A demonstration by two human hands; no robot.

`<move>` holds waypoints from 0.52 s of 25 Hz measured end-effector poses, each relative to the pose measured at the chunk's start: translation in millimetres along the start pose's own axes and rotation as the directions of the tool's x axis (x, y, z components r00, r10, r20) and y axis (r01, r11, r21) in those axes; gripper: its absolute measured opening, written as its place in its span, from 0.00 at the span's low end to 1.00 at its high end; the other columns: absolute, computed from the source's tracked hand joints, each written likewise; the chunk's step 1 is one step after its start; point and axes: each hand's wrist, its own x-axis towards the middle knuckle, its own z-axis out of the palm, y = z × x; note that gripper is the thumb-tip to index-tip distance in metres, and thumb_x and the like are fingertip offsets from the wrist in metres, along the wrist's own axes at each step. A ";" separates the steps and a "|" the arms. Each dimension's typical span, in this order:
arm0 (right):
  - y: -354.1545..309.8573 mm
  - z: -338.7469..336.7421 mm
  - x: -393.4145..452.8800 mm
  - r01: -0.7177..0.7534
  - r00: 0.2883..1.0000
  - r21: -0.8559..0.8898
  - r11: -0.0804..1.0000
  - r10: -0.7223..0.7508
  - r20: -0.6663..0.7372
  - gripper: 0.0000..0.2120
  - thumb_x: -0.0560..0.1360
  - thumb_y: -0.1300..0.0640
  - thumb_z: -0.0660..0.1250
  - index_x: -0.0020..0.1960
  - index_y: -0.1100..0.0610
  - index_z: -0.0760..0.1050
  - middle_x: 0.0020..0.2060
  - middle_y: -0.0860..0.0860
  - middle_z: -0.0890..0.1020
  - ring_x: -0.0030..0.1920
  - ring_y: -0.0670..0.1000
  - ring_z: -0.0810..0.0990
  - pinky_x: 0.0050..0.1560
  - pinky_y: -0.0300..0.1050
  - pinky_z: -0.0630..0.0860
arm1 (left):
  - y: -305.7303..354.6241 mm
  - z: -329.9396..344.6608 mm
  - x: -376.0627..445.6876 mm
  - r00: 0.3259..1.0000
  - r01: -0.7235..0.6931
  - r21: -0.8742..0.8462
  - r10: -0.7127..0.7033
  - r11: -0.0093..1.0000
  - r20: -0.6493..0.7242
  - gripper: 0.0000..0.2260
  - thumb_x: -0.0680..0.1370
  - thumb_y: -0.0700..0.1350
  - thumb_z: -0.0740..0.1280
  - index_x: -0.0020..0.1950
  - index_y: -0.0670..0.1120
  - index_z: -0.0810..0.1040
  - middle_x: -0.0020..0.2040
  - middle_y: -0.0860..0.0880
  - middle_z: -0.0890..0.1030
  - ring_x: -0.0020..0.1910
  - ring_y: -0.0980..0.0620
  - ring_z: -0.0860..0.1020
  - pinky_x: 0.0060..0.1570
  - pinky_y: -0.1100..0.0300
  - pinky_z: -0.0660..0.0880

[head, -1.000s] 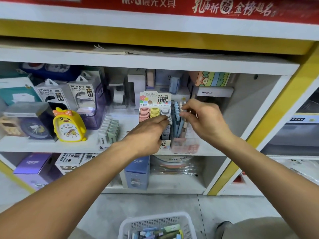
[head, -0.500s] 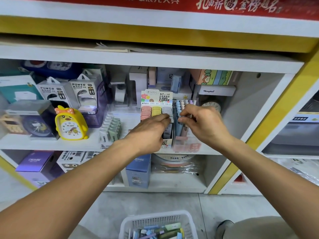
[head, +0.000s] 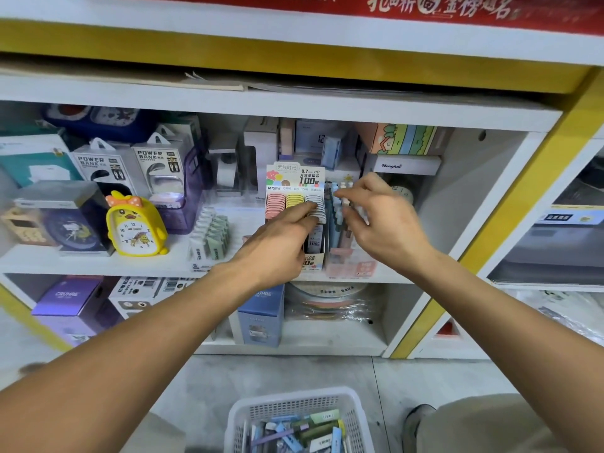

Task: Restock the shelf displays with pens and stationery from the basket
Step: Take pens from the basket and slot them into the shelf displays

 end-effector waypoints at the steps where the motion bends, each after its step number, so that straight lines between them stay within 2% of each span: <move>1: -6.0 -3.3 -3.7 0.002 0.999 0.013 1.000 -0.001 -0.045 0.13 0.79 0.58 0.64 0.61 0.54 0.81 0.51 0.48 0.79 0.47 0.50 0.78 0.45 0.45 0.74 | 1.5 0.3 -5.6 0.998 -0.007 0.016 0.008 1.000 -0.064 0.22 0.73 0.34 0.62 0.68 0.42 0.73 0.69 0.48 0.69 0.67 0.46 0.70 0.64 0.49 0.72; 2: -11.8 -4.0 -9.7 0.006 0.999 0.026 1.000 -0.005 -0.033 0.12 0.77 0.60 0.64 0.57 0.54 0.83 0.50 0.49 0.82 0.47 0.50 0.80 0.45 0.44 0.75 | 2.3 2.4 -13.0 0.996 0.003 0.042 0.001 0.999 -0.091 0.19 0.72 0.35 0.62 0.62 0.42 0.77 0.62 0.48 0.73 0.61 0.46 0.73 0.58 0.48 0.75; 3: -18.3 -2.1 -18.1 0.003 0.999 0.046 0.999 -0.005 0.039 0.12 0.76 0.61 0.64 0.54 0.54 0.84 0.49 0.50 0.84 0.47 0.51 0.81 0.47 0.43 0.75 | 1.9 6.0 -21.6 0.997 0.020 0.070 -0.016 0.997 -0.069 0.16 0.72 0.36 0.62 0.58 0.43 0.78 0.57 0.47 0.75 0.56 0.46 0.75 0.53 0.49 0.77; 4: -24.9 2.4 -27.4 -0.014 0.985 0.057 0.998 0.003 0.174 0.12 0.74 0.61 0.64 0.51 0.53 0.84 0.47 0.50 0.86 0.47 0.52 0.82 0.49 0.42 0.75 | 1.3 11.0 -30.4 0.999 0.040 0.086 -0.041 0.996 0.008 0.14 0.72 0.38 0.62 0.55 0.45 0.79 0.54 0.47 0.78 0.53 0.45 0.77 0.50 0.50 0.78; 5: -31.6 12.0 -42.3 -0.029 0.932 0.039 0.999 0.012 0.362 0.12 0.74 0.61 0.64 0.49 0.52 0.84 0.45 0.50 0.86 0.48 0.52 0.82 0.51 0.42 0.76 | 0.6 19.9 -42.5 0.985 0.061 0.095 -0.076 0.994 0.152 0.14 0.72 0.38 0.62 0.54 0.47 0.80 0.53 0.46 0.80 0.52 0.44 0.79 0.48 0.51 0.78; 6: -35.8 26.5 -59.3 -0.015 0.833 0.004 1.000 0.011 0.553 0.11 0.73 0.60 0.64 0.49 0.52 0.84 0.44 0.51 0.86 0.47 0.53 0.83 0.53 0.45 0.78 | -1.5 31.5 -54.8 0.937 0.071 0.109 -0.103 0.992 0.334 0.14 0.72 0.39 0.63 0.55 0.47 0.81 0.52 0.46 0.82 0.52 0.44 0.79 0.49 0.51 0.78; 7: -38.6 44.4 -78.2 0.017 0.692 -0.023 1.000 0.005 0.722 0.11 0.74 0.60 0.63 0.49 0.53 0.83 0.43 0.52 0.86 0.45 0.54 0.83 0.52 0.48 0.80 | -4.8 43.9 -67.4 0.847 0.071 0.116 -0.122 0.991 0.518 0.15 0.73 0.39 0.63 0.57 0.46 0.81 0.52 0.46 0.83 0.52 0.44 0.80 0.50 0.52 0.78; 8: -39.9 65.5 -98.5 0.039 0.521 -0.035 0.999 0.010 0.854 0.11 0.75 0.60 0.63 0.51 0.55 0.83 0.42 0.53 0.85 0.42 0.53 0.84 0.50 0.50 0.82 | -9.6 57.7 -79.7 0.725 0.082 0.125 -0.146 0.989 0.674 0.15 0.74 0.38 0.63 0.60 0.44 0.80 0.50 0.46 0.84 0.51 0.45 0.81 0.51 0.52 0.78; 9: -39.1 88.7 -118.5 0.041 0.348 -0.043 0.998 0.026 0.937 0.12 0.76 0.60 0.63 0.54 0.56 0.82 0.42 0.54 0.85 0.41 0.53 0.85 0.49 0.51 0.82 | -15.0 71.7 -89.7 0.606 0.106 0.136 -0.172 0.985 0.777 0.15 0.75 0.38 0.64 0.61 0.42 0.79 0.45 0.46 0.84 0.46 0.45 0.82 0.48 0.52 0.80; 10: -36.7 113.2 -140.4 0.036 0.209 -0.053 0.998 0.044 0.977 0.13 0.77 0.60 0.63 0.58 0.58 0.81 0.46 0.55 0.86 0.44 0.53 0.86 0.51 0.53 0.83 | -19.9 88.3 -99.1 0.520 0.142 0.148 -0.201 0.979 0.830 0.13 0.76 0.39 0.65 0.60 0.40 0.79 0.40 0.46 0.83 0.40 0.46 0.82 0.44 0.52 0.81; 11: -32.9 136.9 -160.8 0.028 0.140 -0.068 0.997 0.063 0.988 0.13 0.77 0.60 0.64 0.60 0.60 0.81 0.50 0.57 0.85 0.48 0.55 0.85 0.54 0.53 0.82 | -22.9 104.3 -106.2 0.485 0.173 0.161 -0.226 0.972 0.845 0.11 0.76 0.39 0.65 0.57 0.39 0.79 0.36 0.45 0.81 0.35 0.47 0.80 0.39 0.53 0.81; 12: -27.8 159.1 -182.0 0.003 0.135 -0.094 0.996 0.093 0.986 0.14 0.78 0.60 0.65 0.61 0.61 0.80 0.54 0.60 0.83 0.53 0.58 0.83 0.56 0.54 0.81 | -23.6 121.6 -113.9 0.477 0.199 0.170 -0.247 0.965 0.844 0.08 0.76 0.40 0.66 0.51 0.37 0.79 0.34 0.45 0.80 0.32 0.47 0.78 0.37 0.53 0.80; 13: -23.3 179.7 -205.1 -0.055 0.169 -0.124 0.991 0.131 0.977 0.14 0.78 0.61 0.65 0.62 0.62 0.79 0.57 0.61 0.82 0.56 0.60 0.81 0.56 0.52 0.80 | -22.4 141.9 -123.5 0.475 0.222 0.171 -0.260 0.960 0.841 0.06 0.76 0.41 0.68 0.45 0.37 0.78 0.33 0.44 0.78 0.31 0.48 0.77 0.38 0.52 0.79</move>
